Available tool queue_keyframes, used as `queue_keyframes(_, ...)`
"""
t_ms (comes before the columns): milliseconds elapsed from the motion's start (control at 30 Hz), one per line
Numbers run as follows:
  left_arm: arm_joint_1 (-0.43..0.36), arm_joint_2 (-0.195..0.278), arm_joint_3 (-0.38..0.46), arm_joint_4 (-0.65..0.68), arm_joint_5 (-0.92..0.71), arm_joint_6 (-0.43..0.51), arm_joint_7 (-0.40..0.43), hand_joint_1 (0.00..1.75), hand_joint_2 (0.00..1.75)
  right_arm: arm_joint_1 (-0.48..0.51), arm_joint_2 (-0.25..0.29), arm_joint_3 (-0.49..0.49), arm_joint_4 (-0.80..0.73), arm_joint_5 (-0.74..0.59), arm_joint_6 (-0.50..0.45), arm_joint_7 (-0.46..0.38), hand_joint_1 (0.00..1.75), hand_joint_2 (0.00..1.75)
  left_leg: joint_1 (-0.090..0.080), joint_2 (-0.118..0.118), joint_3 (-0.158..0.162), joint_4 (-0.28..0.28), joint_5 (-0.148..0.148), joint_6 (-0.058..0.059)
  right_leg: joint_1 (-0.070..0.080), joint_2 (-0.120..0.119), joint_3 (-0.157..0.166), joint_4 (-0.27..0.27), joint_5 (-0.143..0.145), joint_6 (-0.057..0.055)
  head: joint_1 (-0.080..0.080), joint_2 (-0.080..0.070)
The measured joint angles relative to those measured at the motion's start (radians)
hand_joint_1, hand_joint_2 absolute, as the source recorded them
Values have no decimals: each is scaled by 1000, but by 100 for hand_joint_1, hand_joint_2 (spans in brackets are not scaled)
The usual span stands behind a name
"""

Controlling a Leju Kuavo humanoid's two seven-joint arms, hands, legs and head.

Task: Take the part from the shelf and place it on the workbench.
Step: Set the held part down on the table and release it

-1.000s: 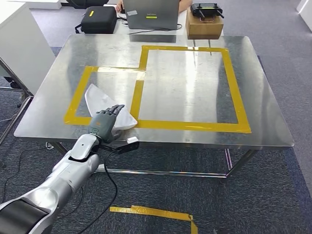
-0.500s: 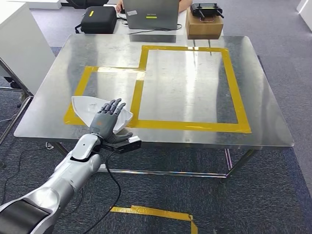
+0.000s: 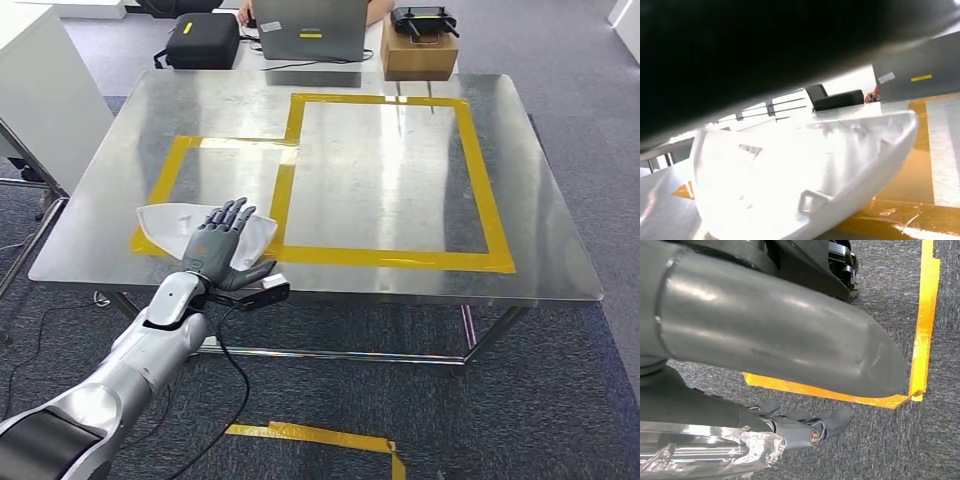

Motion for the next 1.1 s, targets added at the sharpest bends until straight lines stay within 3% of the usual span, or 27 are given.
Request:
queue_keyframes(333,2,4,26,-41,72,39,-32,0,0,0,0,2,0,-6,-9,7,0,0,0,0,0,0,0,0,0,0,0,0,0,0,0,0)
queue_keyframes(533,8,28,105,-209,255,51,-90,0,0,1,0,3,1,-20,-27,7,0,0,0,0,0,0,0,0,0,0,0,0,0,0,0,0)
queue_keyframes(1100,91,137,270,-566,391,81,-124,0,0,2,0,3,3,-32,-54,12,0,0,0,0,0,0,0,0,0,0,0,0,0,0,0,0)
